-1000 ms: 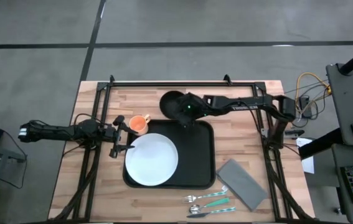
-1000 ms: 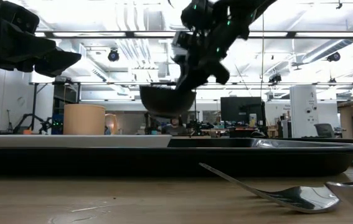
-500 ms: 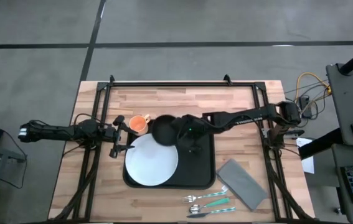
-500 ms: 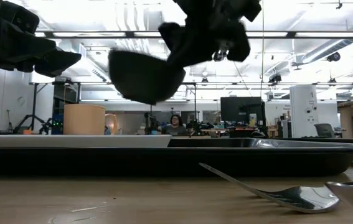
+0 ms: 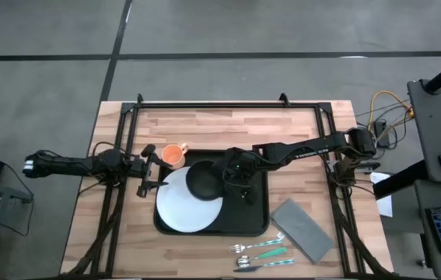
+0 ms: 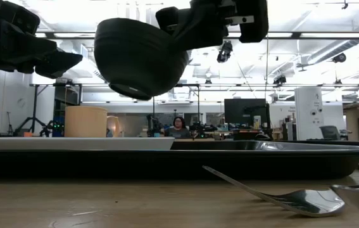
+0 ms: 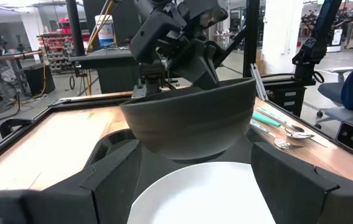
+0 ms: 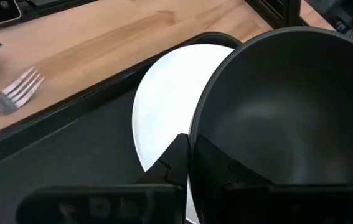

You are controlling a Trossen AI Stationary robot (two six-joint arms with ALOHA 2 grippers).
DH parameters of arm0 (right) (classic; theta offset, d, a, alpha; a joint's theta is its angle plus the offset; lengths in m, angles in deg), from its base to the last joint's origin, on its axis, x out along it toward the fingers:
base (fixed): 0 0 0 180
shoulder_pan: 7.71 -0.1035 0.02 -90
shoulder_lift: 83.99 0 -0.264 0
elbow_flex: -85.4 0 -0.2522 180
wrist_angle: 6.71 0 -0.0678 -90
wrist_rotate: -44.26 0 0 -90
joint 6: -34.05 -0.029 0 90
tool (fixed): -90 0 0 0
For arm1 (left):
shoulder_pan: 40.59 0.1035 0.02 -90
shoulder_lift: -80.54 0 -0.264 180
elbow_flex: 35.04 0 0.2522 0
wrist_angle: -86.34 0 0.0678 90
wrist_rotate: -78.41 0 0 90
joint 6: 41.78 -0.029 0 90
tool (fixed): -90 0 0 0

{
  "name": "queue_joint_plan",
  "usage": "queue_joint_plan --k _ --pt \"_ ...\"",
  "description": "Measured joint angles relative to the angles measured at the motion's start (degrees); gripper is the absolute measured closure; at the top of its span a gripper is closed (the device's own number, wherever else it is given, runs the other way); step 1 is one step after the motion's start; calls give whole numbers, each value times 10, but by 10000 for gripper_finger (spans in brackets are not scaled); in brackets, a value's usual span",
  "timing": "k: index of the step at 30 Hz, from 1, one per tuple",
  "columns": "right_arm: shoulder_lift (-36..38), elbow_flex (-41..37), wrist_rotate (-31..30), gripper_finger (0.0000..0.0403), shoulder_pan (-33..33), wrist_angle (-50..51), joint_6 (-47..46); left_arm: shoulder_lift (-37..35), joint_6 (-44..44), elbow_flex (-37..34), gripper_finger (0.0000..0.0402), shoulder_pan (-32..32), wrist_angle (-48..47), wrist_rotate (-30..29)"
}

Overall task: Set up tray
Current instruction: Put the black bowl on top of the white plate on the black tray

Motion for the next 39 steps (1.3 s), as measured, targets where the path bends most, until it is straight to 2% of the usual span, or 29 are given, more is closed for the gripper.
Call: queue_joint_plan --k 15,18,21,26,32,39 --pt "-13 9 -19 395 -5 23 -15 0 0 1 122 0 1 0" --pt "-50 41 -20 395 -6 49 -16 -1 -5 1 122 1 1 0" --pt "-96 99 -40 395 -11 94 10 -2 -6 1 122 1 2 0" --pt "-147 192 -59 395 -21 157 -3 -1 -6 1 122 0 0 0" --pt "-219 237 -61 395 -42 172 27 -1 -1 1 122 0 0 0" --pt "-235 267 -59 395 -42 169 31 -1 0 3 122 0 0 0"
